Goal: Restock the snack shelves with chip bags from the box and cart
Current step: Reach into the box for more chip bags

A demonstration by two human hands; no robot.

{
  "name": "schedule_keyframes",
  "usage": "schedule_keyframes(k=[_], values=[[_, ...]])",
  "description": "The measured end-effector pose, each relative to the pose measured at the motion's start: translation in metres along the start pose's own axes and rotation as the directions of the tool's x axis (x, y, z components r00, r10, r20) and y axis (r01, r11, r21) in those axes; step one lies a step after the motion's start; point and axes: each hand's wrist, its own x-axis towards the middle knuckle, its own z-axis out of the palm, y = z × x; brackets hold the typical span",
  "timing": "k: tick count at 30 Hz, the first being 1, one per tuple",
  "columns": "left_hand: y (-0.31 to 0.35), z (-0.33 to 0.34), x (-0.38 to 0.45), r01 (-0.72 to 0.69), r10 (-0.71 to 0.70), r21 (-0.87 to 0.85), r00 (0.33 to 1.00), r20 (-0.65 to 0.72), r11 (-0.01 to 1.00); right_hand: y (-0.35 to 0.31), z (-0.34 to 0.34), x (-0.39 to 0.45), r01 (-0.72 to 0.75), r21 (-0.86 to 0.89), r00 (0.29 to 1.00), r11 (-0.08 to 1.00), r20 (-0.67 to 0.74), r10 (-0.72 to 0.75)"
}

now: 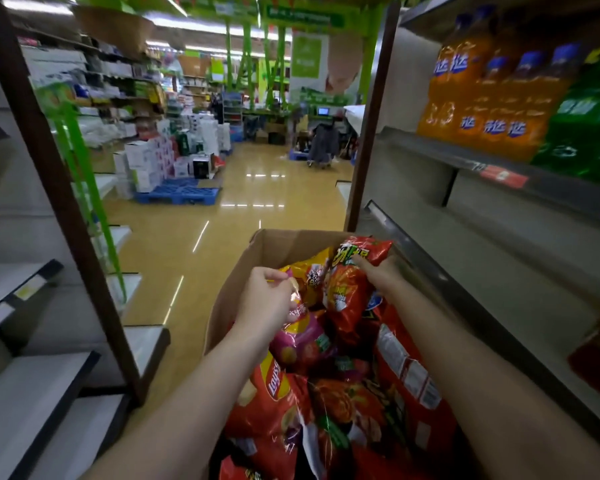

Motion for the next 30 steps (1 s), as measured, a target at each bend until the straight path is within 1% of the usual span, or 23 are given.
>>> schedule_keyframes(k=[2,4,7,9,10,11,12,13,15,16,17,19,20,21,22,23,24,25,26,27,28,29,30], values=[[-0.002,-0.005,0.002,-0.037,0.039,0.084,0.999,-0.019,0.996,0.009,0.001,0.013,-0.005,0.031,1.0,1.0,-0.027,0.006],[-0.003,-0.008,0.0,-0.07,0.073,0.14,0.997,-0.018,0.988,0.014,0.0,0.016,0.023,0.024,0.996,0.999,-0.083,-0.021],[-0.005,-0.009,-0.001,-0.139,0.146,0.197,0.989,-0.02,0.971,0.009,-0.005,0.011,0.153,0.026,0.979,0.988,-0.139,-0.148],[-0.005,-0.009,-0.002,-0.163,0.166,0.223,0.986,0.004,0.961,-0.006,-0.014,0.004,0.211,0.105,0.972,0.972,-0.125,-0.198],[-0.006,-0.008,-0.003,-0.162,0.16,0.241,0.987,0.027,0.957,-0.014,-0.02,-0.001,0.219,0.175,0.975,0.96,-0.079,-0.208],[-0.006,-0.008,-0.002,-0.157,0.149,0.252,0.988,0.05,0.955,-0.025,-0.026,-0.006,0.219,0.243,0.974,0.945,-0.003,-0.225],[-0.007,-0.008,-0.004,-0.143,0.128,0.261,0.989,0.072,0.955,-0.033,-0.034,-0.013,0.226,0.272,0.962,0.935,0.086,-0.258],[-0.005,-0.008,-0.003,-0.134,0.116,0.267,0.99,0.081,0.954,-0.044,-0.04,-0.022,0.245,0.269,0.935,0.931,0.189,-0.301],[-0.003,-0.01,-0.005,-0.123,0.1,0.261,0.99,0.098,0.957,-0.061,-0.051,-0.047,0.296,0.234,0.837,0.926,0.404,-0.37],[-0.001,-0.012,-0.007,-0.124,0.098,0.238,0.988,0.118,0.963,-0.066,-0.055,-0.055,0.307,0.254,0.779,0.917,0.487,-0.396],[0.0,-0.014,-0.01,-0.134,0.102,0.204,0.982,0.156,0.97,-0.07,-0.058,-0.064,0.297,0.303,0.728,0.906,0.542,-0.42],[0.003,-0.018,-0.016,-0.175,0.13,0.15,0.954,0.272,0.973,-0.073,-0.061,-0.081,0.237,0.451,0.657,0.861,0.578,-0.484],[0.003,-0.019,-0.019,-0.204,0.149,0.151,0.937,0.315,0.967,-0.07,-0.058,-0.085,0.217,0.498,0.669,0.84,0.551,-0.499],[0.002,-0.019,-0.021,-0.238,0.176,0.161,0.929,0.327,0.958,-0.067,-0.054,-0.089,0.212,0.526,0.702,0.824,0.505,-0.503],[-0.001,-0.018,-0.021,-0.262,0.198,0.179,0.93,0.311,0.948,-0.06,-0.047,-0.086,0.22,0.506,0.762,0.834,0.444,-0.471],[-0.004,-0.016,-0.021,-0.274,0.213,0.209,0.938,0.272,0.939,-0.052,-0.039,-0.083,0.233,0.46,0.821,0.857,0.379,-0.426],[-0.005,-0.015,-0.022,-0.276,0.225,0.249,0.951,0.214,0.928,-0.044,-0.033,-0.081,0.279,0.323,0.888,0.904,0.271,-0.371],[-0.005,-0.013,-0.023,-0.267,0.234,0.284,0.962,0.143,0.921,-0.035,-0.03,-0.079,0.35,0.07,0.916,0.934,0.185,-0.357],[-0.005,-0.013,-0.024,-0.247,0.239,0.301,0.969,0.065,0.921,-0.025,-0.029,-0.079,0.402,-0.272,0.914,0.874,0.173,-0.367],[-0.004,-0.013,-0.025,-0.22,0.235,0.302,0.972,-0.015,0.928,-0.016,-0.028,-0.08,0.396,-0.585,0.917,0.708,0.212,-0.338],[-0.003,-0.013,-0.025,-0.192,0.224,0.29,0.971,-0.084,0.938,-0.008,-0.028,-0.085,0.341,-0.791,0.936,0.508,0.238,-0.258],[-0.002,-0.014,-0.024,-0.17,0.211,0.266,0.968,-0.137,0.949,-0.002,-0.03,-0.09,0.271,-0.892,0.96,0.361,0.226,-0.163],[-0.002,-0.013,-0.023,-0.149,0.194,0.24,0.965,-0.175,0.959,0.005,-0.03,-0.092,0.213,-0.938,0.977,0.274,0.198,-0.081]])
